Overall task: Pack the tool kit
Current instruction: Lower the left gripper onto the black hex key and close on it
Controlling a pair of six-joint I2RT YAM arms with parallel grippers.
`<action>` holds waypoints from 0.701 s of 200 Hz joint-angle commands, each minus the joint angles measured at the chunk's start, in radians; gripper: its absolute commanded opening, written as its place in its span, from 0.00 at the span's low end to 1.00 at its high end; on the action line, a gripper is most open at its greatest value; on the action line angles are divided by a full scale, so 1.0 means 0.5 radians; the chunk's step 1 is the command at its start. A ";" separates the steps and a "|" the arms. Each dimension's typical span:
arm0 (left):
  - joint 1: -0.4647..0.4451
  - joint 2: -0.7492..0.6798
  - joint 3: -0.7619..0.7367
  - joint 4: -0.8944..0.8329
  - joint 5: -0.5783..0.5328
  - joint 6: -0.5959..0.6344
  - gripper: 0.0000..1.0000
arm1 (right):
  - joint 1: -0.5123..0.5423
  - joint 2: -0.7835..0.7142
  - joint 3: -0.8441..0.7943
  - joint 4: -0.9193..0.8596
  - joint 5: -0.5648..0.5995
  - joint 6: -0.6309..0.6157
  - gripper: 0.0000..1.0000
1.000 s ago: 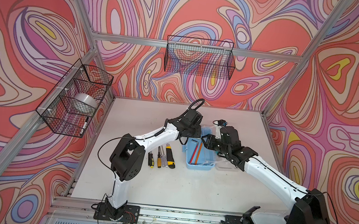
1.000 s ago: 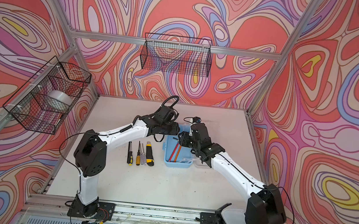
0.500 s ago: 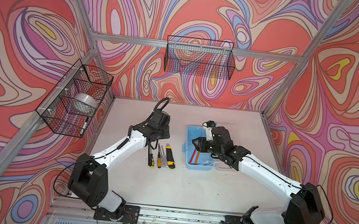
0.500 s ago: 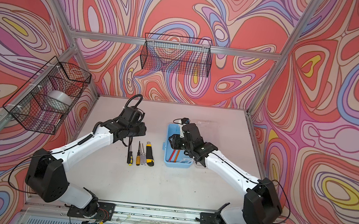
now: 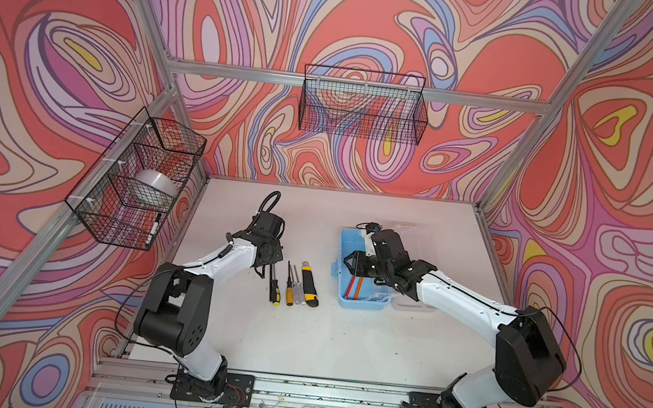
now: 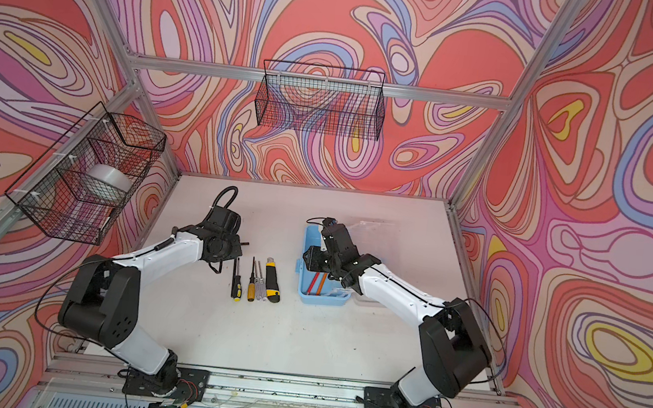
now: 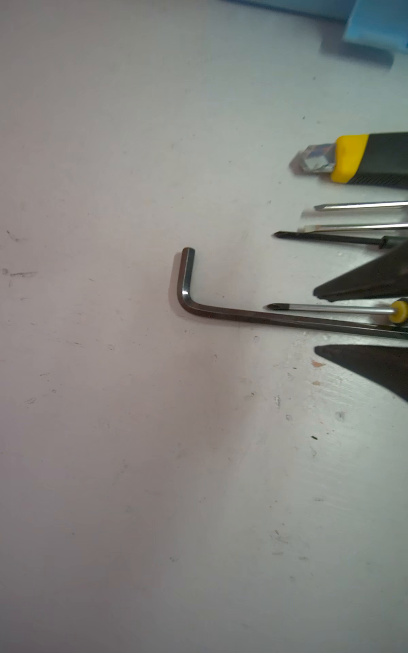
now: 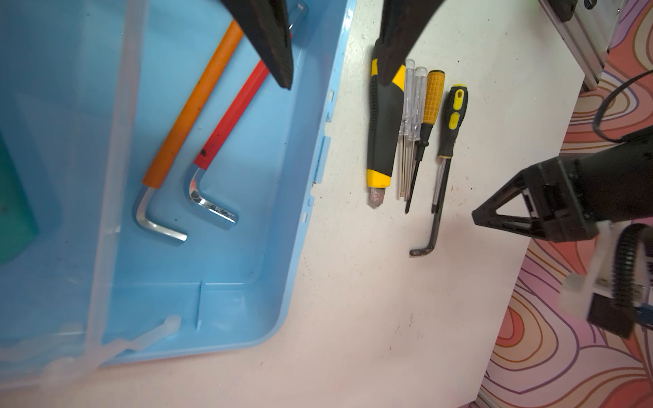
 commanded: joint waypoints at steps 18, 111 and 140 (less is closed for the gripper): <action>0.024 0.247 0.182 0.067 -0.030 -0.008 0.20 | 0.002 0.001 0.048 0.012 0.021 0.011 0.41; 0.064 0.450 0.242 0.121 -0.002 -0.035 0.19 | 0.002 0.001 0.040 -0.005 0.057 0.012 0.41; 0.070 0.483 0.245 0.129 0.030 -0.039 0.16 | 0.002 -0.006 0.040 -0.019 0.067 0.012 0.41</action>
